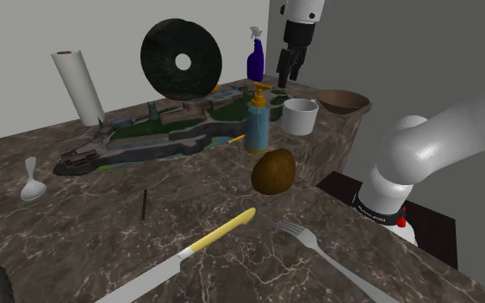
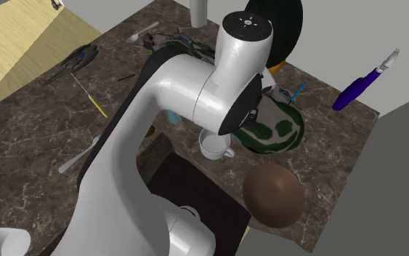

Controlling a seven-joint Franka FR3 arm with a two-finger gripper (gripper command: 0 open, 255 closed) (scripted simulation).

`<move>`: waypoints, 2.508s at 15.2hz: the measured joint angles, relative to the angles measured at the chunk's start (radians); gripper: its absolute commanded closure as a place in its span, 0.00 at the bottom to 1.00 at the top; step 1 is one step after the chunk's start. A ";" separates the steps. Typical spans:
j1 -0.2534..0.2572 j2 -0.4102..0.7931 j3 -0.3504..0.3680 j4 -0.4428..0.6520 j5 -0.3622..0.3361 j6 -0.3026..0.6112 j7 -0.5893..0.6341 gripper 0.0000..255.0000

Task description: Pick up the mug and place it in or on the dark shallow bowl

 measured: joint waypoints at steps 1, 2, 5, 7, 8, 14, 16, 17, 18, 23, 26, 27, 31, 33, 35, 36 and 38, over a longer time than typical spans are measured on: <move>0.000 0.000 0.000 0.000 0.000 0.000 0.000 0.00; 0.001 -0.013 0.009 -0.012 0.002 -0.007 0.012 0.00; 0.010 -0.053 0.064 -0.054 0.022 -0.040 0.084 0.00; 0.020 -0.079 0.108 -0.069 0.043 -0.078 0.141 0.00; 0.026 -0.098 0.130 -0.092 0.056 -0.088 0.170 0.00; 0.032 -0.113 0.153 -0.169 0.070 -0.040 0.194 0.00; 0.034 -0.115 0.157 -0.193 0.073 -0.017 0.195 0.00; 0.034 -0.116 0.158 -0.200 0.074 -0.012 0.195 0.00; 0.034 -0.118 0.158 -0.204 0.074 -0.010 0.195 0.00; 0.035 -0.119 0.158 -0.207 0.074 -0.007 0.195 0.00; 0.035 -0.119 0.158 -0.207 0.074 -0.007 0.195 1.00; 0.035 -0.119 0.158 -0.207 0.074 -0.007 0.195 1.00; 0.035 -0.119 0.158 -0.207 0.074 -0.007 0.195 1.00; 0.035 -0.119 0.158 -0.207 0.074 -0.007 0.195 1.00; 0.034 -0.118 0.157 -0.200 0.073 -0.013 0.195 1.00; 0.033 -0.119 0.155 -0.193 0.072 -0.022 0.194 1.00; 0.032 -0.114 0.154 -0.167 0.070 -0.043 0.195 1.00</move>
